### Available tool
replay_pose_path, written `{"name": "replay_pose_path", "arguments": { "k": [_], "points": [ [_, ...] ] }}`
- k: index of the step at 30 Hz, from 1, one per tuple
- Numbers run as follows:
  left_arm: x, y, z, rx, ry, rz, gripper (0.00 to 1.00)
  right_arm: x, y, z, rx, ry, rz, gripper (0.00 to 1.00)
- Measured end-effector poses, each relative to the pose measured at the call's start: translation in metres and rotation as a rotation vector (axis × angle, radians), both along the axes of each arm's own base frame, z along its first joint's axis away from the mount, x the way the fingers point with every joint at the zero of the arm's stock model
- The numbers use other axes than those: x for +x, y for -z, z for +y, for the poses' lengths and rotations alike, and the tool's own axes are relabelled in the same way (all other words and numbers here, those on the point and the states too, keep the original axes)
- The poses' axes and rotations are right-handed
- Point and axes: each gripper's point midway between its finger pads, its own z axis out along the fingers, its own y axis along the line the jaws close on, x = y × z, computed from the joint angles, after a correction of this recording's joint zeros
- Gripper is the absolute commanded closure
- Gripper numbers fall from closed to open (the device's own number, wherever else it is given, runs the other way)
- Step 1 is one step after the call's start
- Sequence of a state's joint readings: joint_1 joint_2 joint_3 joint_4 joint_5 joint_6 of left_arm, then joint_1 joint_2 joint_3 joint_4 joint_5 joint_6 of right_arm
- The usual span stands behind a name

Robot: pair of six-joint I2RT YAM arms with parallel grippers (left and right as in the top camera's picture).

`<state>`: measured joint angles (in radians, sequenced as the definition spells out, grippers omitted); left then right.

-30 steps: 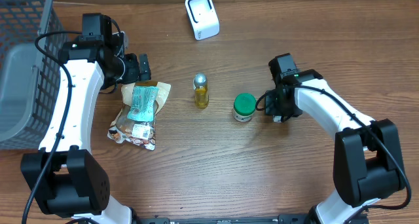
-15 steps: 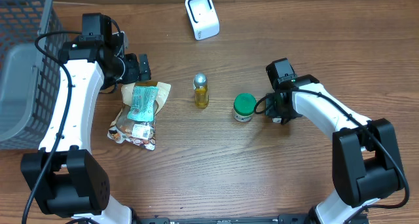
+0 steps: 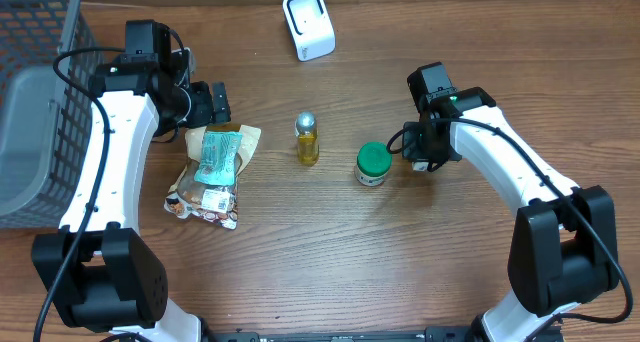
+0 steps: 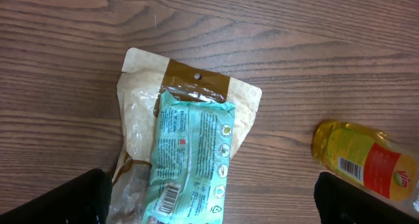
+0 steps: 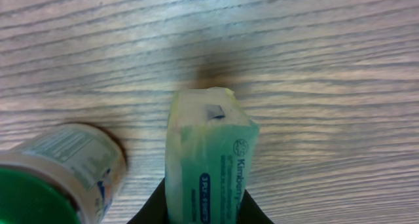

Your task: Scan the item barcode

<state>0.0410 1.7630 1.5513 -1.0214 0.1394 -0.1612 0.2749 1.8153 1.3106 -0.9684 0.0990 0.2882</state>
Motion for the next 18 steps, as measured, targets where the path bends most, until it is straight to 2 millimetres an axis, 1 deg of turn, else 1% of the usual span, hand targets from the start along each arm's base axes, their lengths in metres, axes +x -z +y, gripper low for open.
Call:
{"name": "replay_pose_path", "arguments": {
  "k": [2,3,5,7,15,18],
  "points": [
    [0.0,0.0,0.0,0.0,0.0,0.0,0.0,-0.001,-0.002,0.003,0.016,-0.002,0.008,0.82],
    [0.0,0.0,0.0,0.0,0.0,0.0,0.0,-0.001,-0.006,0.004,0.019,-0.004,0.014,0.82],
    [0.0,0.0,0.0,0.0,0.0,0.001,0.0,0.01,-0.025,0.009,0.039,-0.005,-0.018,0.82],
    [0.0,0.0,0.0,0.0,0.0,0.0,0.0,0.016,-0.035,0.011,0.047,-0.006,-0.037,0.82],
    [0.0,0.0,0.0,0.0,0.0,0.0,0.0,0.013,-0.035,0.011,0.048,-0.007,-0.023,0.81],
    [0.0,0.0,0.0,0.0,0.0,0.0,0.0,0.008,-0.034,0.009,0.042,-0.006,-0.003,0.8]
  ]
}}
